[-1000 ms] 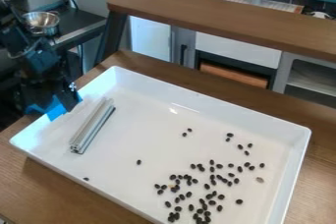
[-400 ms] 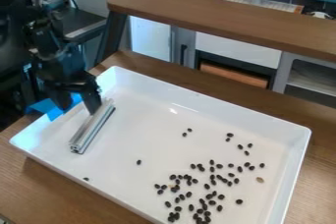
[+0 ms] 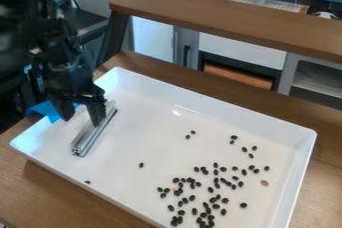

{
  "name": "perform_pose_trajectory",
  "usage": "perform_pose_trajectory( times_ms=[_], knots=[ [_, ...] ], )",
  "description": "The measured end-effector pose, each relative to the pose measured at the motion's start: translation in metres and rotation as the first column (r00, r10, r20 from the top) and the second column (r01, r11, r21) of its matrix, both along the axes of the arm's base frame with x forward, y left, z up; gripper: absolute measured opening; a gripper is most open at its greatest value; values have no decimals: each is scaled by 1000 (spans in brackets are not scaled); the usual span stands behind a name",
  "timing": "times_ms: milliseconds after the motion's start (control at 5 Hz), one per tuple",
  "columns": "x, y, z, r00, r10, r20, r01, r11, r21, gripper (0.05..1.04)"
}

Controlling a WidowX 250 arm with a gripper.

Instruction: Sweep into pile

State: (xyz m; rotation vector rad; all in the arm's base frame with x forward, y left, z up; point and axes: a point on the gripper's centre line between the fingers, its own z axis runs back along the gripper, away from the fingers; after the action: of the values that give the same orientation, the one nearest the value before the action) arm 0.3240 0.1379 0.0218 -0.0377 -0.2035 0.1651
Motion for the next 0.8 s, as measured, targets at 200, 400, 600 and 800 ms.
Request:
perform_pose_trajectory(
  times_ms=[200, 400, 600, 800],
  knots=[
    [1, 0, -3, 1000, 4, 9, -4, 1000, 25, 1000],
    [1, -1, -4, 1000, 10, 6, -10, 999, 43, 1000],
    [0, -3, -5, 1000, 2, -3, -1, 999, 50, 969],
    [-3, -5, -9, 1000, -1, -21, 2, 998, 64, 665]
  ],
)
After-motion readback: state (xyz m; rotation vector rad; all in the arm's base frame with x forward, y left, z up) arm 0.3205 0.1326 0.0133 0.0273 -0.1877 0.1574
